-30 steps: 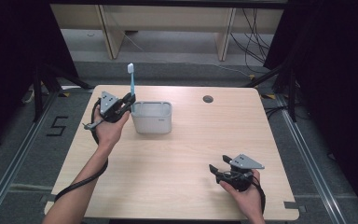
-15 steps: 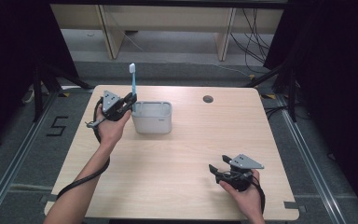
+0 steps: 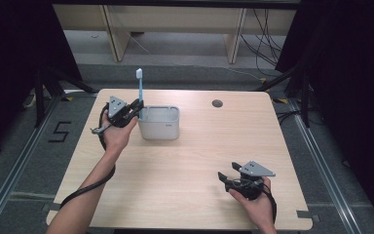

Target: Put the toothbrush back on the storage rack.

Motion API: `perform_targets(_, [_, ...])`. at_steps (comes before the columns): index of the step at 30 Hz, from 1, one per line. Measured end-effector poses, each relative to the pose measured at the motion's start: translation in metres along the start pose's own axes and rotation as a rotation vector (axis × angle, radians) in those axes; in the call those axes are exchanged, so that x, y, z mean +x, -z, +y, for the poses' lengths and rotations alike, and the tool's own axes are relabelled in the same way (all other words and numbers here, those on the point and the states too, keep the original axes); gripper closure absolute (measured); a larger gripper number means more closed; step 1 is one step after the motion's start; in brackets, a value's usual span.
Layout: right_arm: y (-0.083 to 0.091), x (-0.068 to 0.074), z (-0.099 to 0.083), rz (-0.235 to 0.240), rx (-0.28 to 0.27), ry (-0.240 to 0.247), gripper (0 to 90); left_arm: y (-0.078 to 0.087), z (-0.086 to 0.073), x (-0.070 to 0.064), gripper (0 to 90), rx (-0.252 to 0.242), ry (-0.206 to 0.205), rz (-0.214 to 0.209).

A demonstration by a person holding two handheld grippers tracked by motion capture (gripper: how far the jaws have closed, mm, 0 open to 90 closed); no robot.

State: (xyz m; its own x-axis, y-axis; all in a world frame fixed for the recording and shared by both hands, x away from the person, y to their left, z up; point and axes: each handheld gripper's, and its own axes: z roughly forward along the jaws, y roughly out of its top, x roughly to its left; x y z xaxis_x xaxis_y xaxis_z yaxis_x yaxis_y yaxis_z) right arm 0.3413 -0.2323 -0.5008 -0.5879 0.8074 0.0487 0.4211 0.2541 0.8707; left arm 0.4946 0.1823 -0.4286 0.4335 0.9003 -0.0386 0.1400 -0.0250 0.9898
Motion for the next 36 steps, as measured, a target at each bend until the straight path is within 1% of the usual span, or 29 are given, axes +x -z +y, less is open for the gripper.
perform_targets(2, [-0.001, 0.000, 0.000, -0.003, -0.006, 0.000, 32.9, 0.000, -0.001, 0.000, 78.5, 0.005, 0.000, 0.001])
perform_targets(3, [-0.001, 0.000, 0.000, -0.011, -0.009, 0.010, 33.0, 0.001, -0.002, 0.001, 78.5, 0.006, 0.002, 0.000])
perform_targets(8, [-0.002, 0.000, 0.000, -0.010, -0.012, 0.007, 33.0, 0.001, -0.004, 0.001, 78.5, 0.016, 0.007, 0.001])
perform_targets(10, [-0.002, 0.001, -0.001, 0.006, -0.008, -0.005, 33.0, 0.001, -0.004, 0.001, 78.5, 0.017, 0.007, 0.001])
perform_targets(14, [-0.002, 0.001, -0.001, 0.001, -0.004, 0.002, 32.9, 0.002, -0.006, 0.000, 78.4, 0.026, 0.002, 0.002])
perform_targets(15, [-0.002, 0.002, -0.001, 0.016, 0.004, -0.017, 32.9, 0.002, -0.006, 0.000, 78.4, 0.026, 0.003, 0.003])
perform_targets(16, [-0.002, 0.001, -0.001, 0.003, -0.002, 0.001, 32.9, 0.003, -0.007, 0.000, 78.4, 0.027, 0.003, 0.004])
perform_targets(17, [-0.002, 0.001, -0.001, -0.001, -0.005, 0.004, 32.9, 0.003, -0.008, 0.000, 78.4, 0.031, 0.005, 0.005])
perform_targets(19, [-0.002, 0.001, -0.001, 0.007, -0.007, -0.002, 32.9, 0.003, -0.009, 0.000, 78.4, 0.036, 0.003, 0.008])
perform_targets(20, [-0.003, 0.003, -0.002, 0.016, -0.004, -0.036, 32.9, 0.003, -0.009, 0.000, 78.4, 0.036, 0.003, 0.009])
perform_targets(23, [-0.003, 0.003, -0.002, 0.016, -0.003, -0.033, 32.9, 0.004, -0.010, 0.000, 78.4, 0.040, 0.002, 0.008])
perform_targets(24, [-0.002, 0.001, -0.001, 0.002, 0.003, 0.001, 32.9, 0.004, -0.011, 0.000, 78.4, 0.042, 0.003, 0.007])
perform_targets(28, [-0.002, 0.001, -0.001, -0.003, -0.003, 0.009, 32.9, 0.004, -0.012, -0.001, 78.4, 0.044, 0.005, 0.010])
perform_targets(30, [-0.002, 0.001, -0.001, -0.001, -0.001, 0.000, 32.9, 0.005, -0.012, -0.001, 78.4, 0.045, 0.006, 0.010])
perform_targets(36, [-0.002, 0.001, -0.001, -0.002, -0.001, 0.010, 32.9, 0.006, -0.013, -0.002, 78.4, 0.046, -0.004, 0.007])
